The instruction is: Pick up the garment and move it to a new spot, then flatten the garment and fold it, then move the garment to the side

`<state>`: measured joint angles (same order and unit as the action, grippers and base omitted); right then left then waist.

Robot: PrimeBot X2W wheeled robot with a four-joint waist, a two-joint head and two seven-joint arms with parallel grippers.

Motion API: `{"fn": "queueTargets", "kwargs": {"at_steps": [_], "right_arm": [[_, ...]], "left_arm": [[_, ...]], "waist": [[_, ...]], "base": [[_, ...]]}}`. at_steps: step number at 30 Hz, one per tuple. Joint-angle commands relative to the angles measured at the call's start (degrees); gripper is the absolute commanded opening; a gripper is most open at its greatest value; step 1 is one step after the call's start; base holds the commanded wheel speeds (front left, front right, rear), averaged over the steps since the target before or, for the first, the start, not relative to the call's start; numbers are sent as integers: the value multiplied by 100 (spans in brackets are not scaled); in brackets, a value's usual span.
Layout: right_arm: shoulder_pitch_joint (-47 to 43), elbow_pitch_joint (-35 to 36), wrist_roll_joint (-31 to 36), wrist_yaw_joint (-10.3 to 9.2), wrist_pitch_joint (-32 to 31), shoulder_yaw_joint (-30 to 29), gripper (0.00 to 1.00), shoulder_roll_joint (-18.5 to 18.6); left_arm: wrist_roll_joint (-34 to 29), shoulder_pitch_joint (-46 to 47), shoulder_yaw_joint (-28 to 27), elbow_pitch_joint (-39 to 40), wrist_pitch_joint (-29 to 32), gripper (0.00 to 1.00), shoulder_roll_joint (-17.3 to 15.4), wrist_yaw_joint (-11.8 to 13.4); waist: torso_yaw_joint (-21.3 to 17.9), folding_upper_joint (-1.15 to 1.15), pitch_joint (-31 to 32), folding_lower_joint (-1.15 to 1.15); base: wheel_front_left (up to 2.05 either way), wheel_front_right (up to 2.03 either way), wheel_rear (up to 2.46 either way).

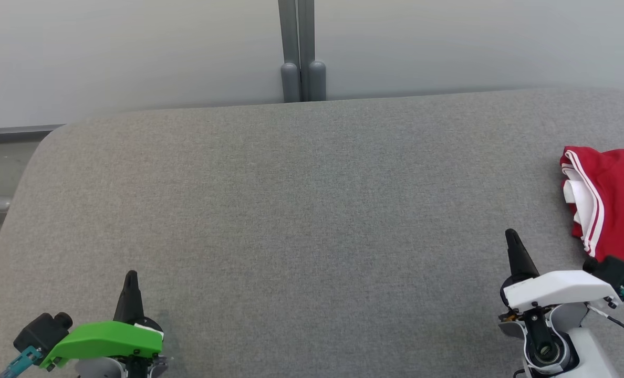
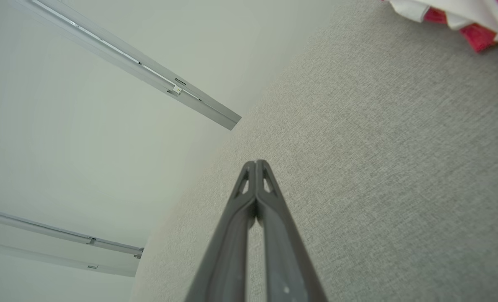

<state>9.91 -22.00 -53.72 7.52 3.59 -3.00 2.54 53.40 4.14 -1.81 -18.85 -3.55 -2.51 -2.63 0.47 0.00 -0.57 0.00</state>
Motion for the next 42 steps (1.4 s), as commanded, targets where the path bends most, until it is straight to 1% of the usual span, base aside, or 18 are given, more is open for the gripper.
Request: {"fn": "queueTargets", "kwargs": {"at_steps": [1,20,42], "right_arm": [[13,118,-192,-1,-49,-30,0,32],[-113,343,-1350,0,-360,-135,0,37],[-236,559,-2471,-1,-654,-238,0,41]], "left_arm": [[172,162,-41,94,36,0,-34,-66],[1361,190,-181,220,347,0,-41,-202],[2486,220,-318,345,653,0,-47,-340]], "waist": [[-1,0,1,0],[-12,0,10,0],[-25,0,21,0]], "base": [[0,0,0],[0,0,0],[0,0,0]]}}
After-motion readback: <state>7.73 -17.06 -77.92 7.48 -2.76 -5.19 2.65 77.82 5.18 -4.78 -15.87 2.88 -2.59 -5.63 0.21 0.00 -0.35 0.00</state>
